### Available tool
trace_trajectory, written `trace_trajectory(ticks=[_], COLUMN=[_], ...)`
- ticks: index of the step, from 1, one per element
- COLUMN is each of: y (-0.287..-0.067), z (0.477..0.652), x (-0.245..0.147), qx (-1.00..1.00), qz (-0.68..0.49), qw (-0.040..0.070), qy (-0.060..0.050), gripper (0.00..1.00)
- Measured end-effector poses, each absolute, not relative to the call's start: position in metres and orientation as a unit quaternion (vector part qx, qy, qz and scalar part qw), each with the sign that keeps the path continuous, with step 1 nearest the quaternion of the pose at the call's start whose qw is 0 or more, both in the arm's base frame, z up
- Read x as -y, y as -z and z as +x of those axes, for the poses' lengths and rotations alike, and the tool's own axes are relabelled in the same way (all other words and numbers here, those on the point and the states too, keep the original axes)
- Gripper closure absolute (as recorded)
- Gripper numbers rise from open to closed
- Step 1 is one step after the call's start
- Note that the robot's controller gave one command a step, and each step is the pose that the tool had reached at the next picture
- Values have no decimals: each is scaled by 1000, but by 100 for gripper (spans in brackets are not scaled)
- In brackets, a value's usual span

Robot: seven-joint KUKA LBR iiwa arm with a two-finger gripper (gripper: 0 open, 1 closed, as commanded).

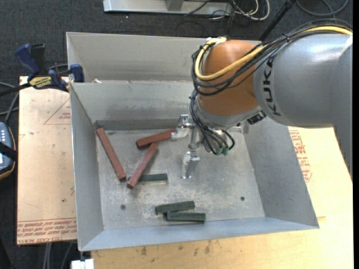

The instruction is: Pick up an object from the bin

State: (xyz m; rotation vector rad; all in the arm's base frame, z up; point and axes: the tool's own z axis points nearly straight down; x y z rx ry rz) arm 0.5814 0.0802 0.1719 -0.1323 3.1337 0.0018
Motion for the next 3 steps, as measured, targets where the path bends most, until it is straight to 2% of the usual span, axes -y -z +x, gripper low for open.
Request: trace_trajectory(ticks=[1,2,3], y=[-159,-138,-91], z=[565,575,587], x=[-131,-121,-138], qx=[-995,-998,-985], qz=[-104,-68,-174], qw=[0,1,15], qy=[-1,-1,-1], gripper=[0,0,0])
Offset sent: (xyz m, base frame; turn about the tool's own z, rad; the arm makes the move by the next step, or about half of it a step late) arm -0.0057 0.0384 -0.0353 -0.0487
